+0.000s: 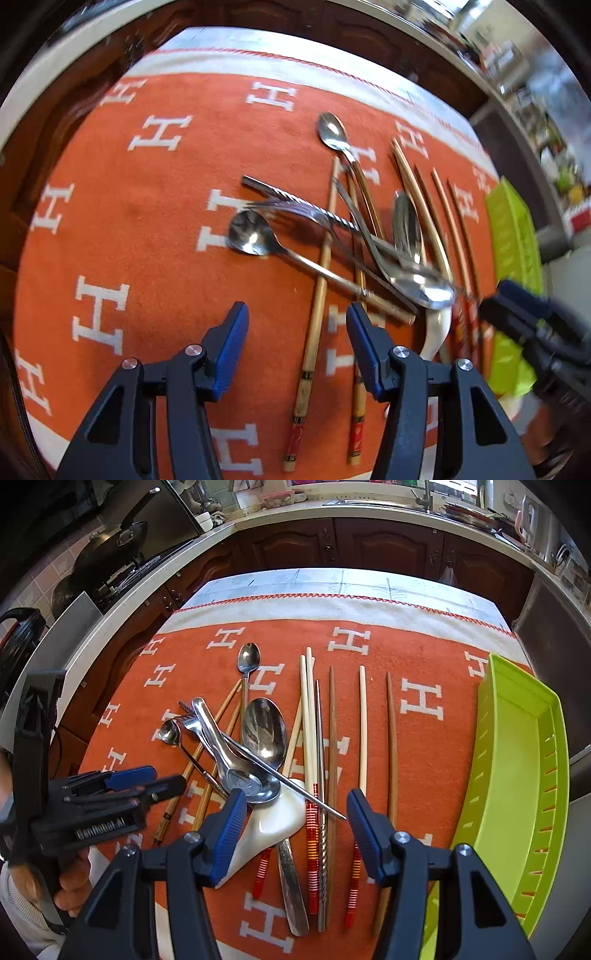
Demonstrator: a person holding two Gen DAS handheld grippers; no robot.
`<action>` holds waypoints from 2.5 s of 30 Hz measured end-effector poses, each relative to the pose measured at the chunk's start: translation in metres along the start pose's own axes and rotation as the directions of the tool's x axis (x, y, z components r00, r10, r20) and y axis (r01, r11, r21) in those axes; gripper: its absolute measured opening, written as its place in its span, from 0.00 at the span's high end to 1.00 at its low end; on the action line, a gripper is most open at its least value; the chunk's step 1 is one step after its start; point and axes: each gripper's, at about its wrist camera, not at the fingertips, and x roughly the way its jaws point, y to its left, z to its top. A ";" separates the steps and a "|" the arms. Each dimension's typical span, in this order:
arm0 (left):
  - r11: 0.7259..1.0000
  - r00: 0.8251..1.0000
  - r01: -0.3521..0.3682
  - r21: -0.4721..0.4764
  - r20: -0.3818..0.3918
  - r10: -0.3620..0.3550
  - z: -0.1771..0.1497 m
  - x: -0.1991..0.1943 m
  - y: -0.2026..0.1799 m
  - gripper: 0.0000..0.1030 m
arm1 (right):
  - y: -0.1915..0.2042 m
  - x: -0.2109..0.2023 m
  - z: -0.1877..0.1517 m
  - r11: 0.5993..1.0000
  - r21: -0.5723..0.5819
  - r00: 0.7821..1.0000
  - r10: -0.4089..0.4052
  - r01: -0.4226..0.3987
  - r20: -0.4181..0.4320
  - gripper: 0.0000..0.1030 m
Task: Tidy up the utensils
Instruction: 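Lower the left gripper onto the small silver spoon and close it, then grasp the silver fork with the right gripper while the left gripper holds the spoon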
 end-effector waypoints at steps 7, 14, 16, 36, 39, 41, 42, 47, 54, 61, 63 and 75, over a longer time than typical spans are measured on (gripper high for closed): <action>0.988 1.000 0.022 -0.151 -0.005 -0.023 0.027 0.013 0.009 0.60 | -0.006 0.003 0.001 1.000 0.027 1.000 0.007 -0.007 0.000 0.45; 0.978 0.992 -0.125 -0.165 -0.027 0.122 0.047 0.027 -0.011 0.66 | -0.011 0.001 0.001 0.999 0.048 1.000 0.014 -0.014 0.004 0.45; 0.973 0.985 -0.173 -0.150 -0.027 0.171 0.047 0.028 -0.017 0.76 | -0.013 0.001 0.000 0.999 0.051 1.000 0.010 -0.010 0.003 0.45; 0.985 0.985 -0.170 0.013 0.031 0.170 0.020 0.017 -0.008 0.98 | 0.007 -0.001 -0.002 0.998 -0.053 0.999 0.044 -0.043 0.018 0.45; 0.990 0.990 -0.141 -0.008 0.018 0.141 0.015 0.006 0.009 0.98 | 0.021 0.001 -0.004 0.991 -0.120 0.998 0.053 -0.051 0.016 0.45; 0.993 0.992 -0.121 -0.016 0.016 0.121 0.014 0.001 0.016 0.98 | 0.033 0.004 -0.006 0.983 -0.175 0.998 0.056 -0.053 0.015 0.50; 0.994 0.994 -0.110 -0.018 0.016 0.111 0.012 -0.003 0.019 0.98 | 0.036 0.005 -0.006 0.980 -0.193 0.998 0.055 -0.051 0.015 0.54; 0.996 0.996 -0.082 -0.016 0.025 0.082 0.001 -0.022 0.030 0.98 | 0.056 0.023 -0.002 0.951 -0.308 1.000 0.007 -0.008 -0.005 0.62; 0.999 0.998 -0.048 -0.023 0.044 0.049 -0.012 -0.046 0.036 0.98 | 0.070 0.041 0.008 0.946 -0.322 0.999 0.013 -0.025 -0.040 0.63; 0.999 0.998 -0.026 -0.020 0.050 0.027 -0.019 -0.056 0.039 0.98 | 0.076 0.059 0.017 0.958 -0.284 0.998 0.016 -0.032 -0.060 0.63; 1.000 0.998 -0.022 -0.020 0.054 0.023 -0.020 -0.058 0.041 0.98 | 0.077 0.059 0.020 0.964 -0.262 0.997 0.040 -0.054 -0.059 0.63; 0.999 0.997 -0.004 -0.043 0.081 0.007 -0.022 -0.065 0.054 0.98 | 0.120 0.078 0.029 0.946 -0.321 0.999 0.038 -0.046 -0.031 0.76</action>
